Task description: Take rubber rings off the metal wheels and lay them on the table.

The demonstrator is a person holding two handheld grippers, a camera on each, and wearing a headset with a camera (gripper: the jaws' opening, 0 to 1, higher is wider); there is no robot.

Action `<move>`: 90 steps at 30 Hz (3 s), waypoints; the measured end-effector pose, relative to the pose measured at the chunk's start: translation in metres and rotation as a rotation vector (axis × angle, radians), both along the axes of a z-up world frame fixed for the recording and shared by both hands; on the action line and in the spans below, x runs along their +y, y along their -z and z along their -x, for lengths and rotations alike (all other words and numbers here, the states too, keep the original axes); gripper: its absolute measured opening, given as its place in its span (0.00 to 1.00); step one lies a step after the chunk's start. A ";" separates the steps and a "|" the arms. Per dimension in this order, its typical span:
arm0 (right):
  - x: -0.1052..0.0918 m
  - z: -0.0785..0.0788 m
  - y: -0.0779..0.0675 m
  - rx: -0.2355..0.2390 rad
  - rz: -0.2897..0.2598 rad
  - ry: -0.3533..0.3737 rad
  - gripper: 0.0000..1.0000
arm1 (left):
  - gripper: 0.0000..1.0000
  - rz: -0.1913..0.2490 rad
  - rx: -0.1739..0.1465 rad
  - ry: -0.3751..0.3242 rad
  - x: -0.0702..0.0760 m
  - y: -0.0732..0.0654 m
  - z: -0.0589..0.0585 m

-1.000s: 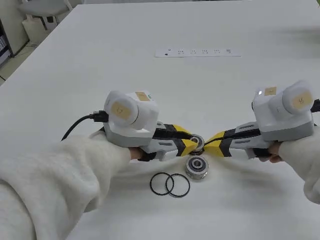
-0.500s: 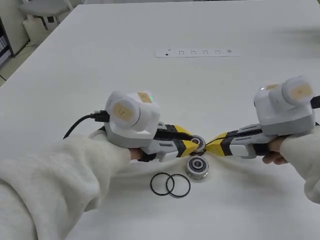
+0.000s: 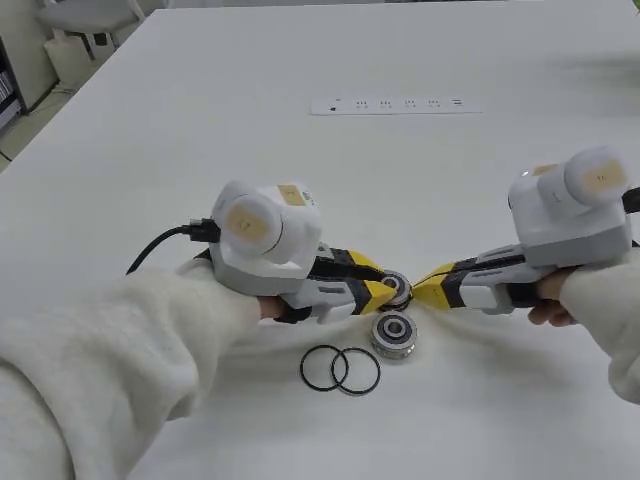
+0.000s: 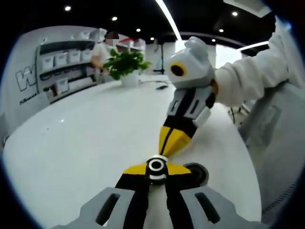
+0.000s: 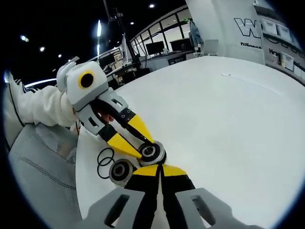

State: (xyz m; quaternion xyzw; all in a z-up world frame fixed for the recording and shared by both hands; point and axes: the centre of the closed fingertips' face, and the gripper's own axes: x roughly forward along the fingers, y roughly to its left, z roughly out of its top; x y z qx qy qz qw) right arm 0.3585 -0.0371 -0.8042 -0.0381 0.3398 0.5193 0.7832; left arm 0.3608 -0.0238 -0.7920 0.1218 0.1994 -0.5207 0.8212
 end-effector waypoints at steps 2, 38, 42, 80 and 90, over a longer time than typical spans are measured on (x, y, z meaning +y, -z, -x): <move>-0.001 0.000 0.001 0.036 -0.013 0.017 0.00 | 0.13 0.005 0.004 0.001 -0.001 0.000 0.001; 0.005 -0.007 -0.011 0.187 -0.106 0.145 0.00 | 0.13 0.008 -0.002 -0.001 0.000 -0.001 0.002; 0.007 -0.006 -0.012 0.178 -0.098 0.136 0.00 | 0.13 0.008 -0.002 -0.002 0.000 -0.001 0.002; 0.016 -0.003 -0.023 0.159 -0.132 0.103 0.00 | 0.13 0.007 0.002 -0.011 0.001 0.000 0.000; 0.012 -0.005 -0.021 0.166 -0.118 0.118 0.00 | 0.14 0.020 0.024 -0.025 -0.001 -0.001 -0.001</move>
